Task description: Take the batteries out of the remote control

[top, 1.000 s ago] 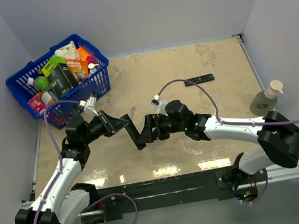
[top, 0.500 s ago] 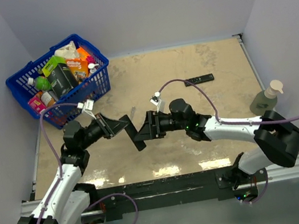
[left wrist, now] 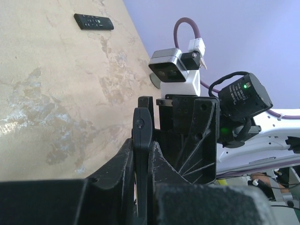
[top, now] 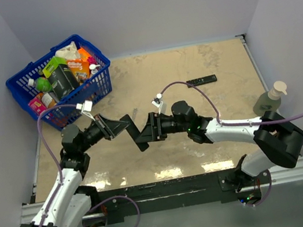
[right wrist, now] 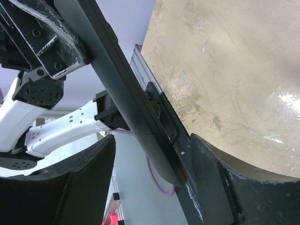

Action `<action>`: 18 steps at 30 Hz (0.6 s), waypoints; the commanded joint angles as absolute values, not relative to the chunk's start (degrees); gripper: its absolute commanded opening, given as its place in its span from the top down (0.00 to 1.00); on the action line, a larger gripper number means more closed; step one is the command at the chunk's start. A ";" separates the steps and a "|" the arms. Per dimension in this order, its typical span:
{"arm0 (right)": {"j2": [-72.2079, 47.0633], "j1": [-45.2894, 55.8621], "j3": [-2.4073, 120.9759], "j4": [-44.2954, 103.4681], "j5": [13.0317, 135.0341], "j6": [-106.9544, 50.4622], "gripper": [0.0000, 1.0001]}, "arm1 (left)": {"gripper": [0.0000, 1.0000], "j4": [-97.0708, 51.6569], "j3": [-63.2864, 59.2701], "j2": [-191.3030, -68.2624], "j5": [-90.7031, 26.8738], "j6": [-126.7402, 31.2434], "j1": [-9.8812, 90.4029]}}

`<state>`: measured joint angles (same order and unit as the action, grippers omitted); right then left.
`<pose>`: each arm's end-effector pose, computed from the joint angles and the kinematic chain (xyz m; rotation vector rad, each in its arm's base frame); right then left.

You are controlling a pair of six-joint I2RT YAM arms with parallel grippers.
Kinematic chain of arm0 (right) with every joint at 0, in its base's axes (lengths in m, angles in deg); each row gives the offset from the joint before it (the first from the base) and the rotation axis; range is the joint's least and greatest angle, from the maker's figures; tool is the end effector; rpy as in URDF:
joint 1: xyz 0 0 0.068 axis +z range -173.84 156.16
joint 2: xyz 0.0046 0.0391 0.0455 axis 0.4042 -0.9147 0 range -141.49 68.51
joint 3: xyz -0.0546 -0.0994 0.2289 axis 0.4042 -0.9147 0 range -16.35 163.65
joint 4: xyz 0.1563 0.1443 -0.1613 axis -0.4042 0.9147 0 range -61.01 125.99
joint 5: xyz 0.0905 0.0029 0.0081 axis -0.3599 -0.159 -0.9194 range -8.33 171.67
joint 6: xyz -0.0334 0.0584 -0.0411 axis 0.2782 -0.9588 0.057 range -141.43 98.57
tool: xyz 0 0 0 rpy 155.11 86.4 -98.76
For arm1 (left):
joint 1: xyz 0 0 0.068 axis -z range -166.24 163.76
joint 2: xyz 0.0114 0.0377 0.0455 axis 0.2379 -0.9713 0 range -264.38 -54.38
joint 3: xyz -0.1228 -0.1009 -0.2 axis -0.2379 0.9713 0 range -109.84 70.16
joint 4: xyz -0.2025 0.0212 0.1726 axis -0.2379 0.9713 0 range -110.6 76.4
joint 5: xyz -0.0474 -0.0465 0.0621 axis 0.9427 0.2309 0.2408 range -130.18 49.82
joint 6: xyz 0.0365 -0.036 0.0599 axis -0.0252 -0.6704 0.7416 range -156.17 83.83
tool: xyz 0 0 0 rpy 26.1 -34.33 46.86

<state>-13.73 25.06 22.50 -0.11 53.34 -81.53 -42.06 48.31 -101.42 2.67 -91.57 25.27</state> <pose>0.1992 0.2771 0.1955 -0.2104 2.1847 1.6782 0.2145 -0.0906 0.2330 -0.0568 1.8439 -1.4609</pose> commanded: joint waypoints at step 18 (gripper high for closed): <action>-12.88 25.03 17.84 -11.88 51.97 -85.33 0.43 | 1.00 -50.75 51.18 -98.41 4.12 -97.34 24.22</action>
